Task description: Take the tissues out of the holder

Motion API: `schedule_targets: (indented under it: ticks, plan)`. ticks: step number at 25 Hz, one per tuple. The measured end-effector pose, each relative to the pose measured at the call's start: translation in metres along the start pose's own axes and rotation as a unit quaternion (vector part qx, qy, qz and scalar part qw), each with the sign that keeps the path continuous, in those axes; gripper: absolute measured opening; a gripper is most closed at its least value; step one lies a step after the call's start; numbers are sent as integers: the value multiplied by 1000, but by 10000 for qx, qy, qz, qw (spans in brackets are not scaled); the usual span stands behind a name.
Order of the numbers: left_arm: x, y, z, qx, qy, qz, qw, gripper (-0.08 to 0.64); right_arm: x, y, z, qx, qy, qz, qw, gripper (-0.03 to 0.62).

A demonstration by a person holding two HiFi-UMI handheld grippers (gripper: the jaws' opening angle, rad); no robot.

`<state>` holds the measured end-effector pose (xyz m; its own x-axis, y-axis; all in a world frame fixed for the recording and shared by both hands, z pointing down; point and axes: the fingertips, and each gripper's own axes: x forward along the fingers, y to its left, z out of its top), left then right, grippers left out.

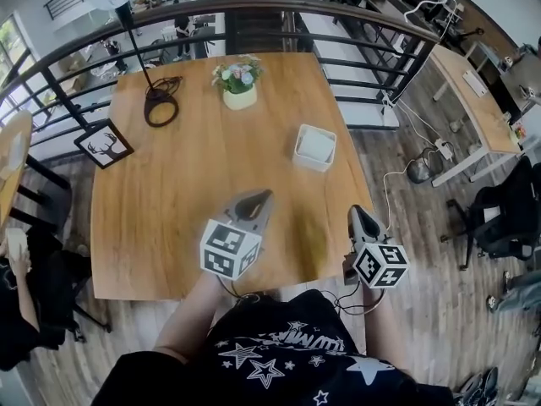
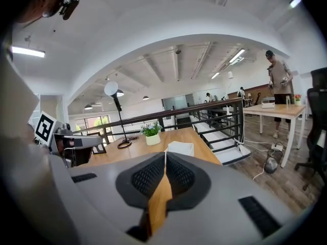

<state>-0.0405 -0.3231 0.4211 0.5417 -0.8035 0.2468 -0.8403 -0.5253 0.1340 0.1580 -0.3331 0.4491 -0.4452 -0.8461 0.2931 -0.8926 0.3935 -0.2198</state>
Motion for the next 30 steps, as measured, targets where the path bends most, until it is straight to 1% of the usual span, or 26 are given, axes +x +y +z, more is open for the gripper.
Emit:
schedule_targets:
  ticks: [3, 6, 11, 16, 18, 21, 25, 30]
  plan:
    - [0, 11, -5, -110, 26, 53, 9999, 14, 10, 2, -2, 36, 56, -5, 10000, 18]
    - [5, 17, -8, -143, 26, 122, 9998, 14, 19, -2, -3, -27, 117, 55, 9999, 18]
    - [20, 22, -9, -176, 38, 419, 9990, 14, 39, -25, 5, -32, 87, 216, 9997, 18]
    - [38, 19, -6, -225, 68, 761, 9968, 14, 59, -49, 14, -225, 180, 503, 9983, 18]
    - [49, 12, -2, -124, 98, 815, 9965, 14, 67, -63, 21, -256, 202, 610, 9976, 18]
    - [63, 8, 3, -10, 114, 971, 9952, 14, 82, -77, 27, -184, 239, 804, 9963, 18]
    - [80, 8, 7, -154, 66, 1197, 9927, 14, 101, -89, 31, -225, 356, 1093, 9931, 18]
    - [105, 7, 10, -187, 101, 1401, 9899, 14, 124, -97, 35, -244, 512, 1617, 9852, 18]
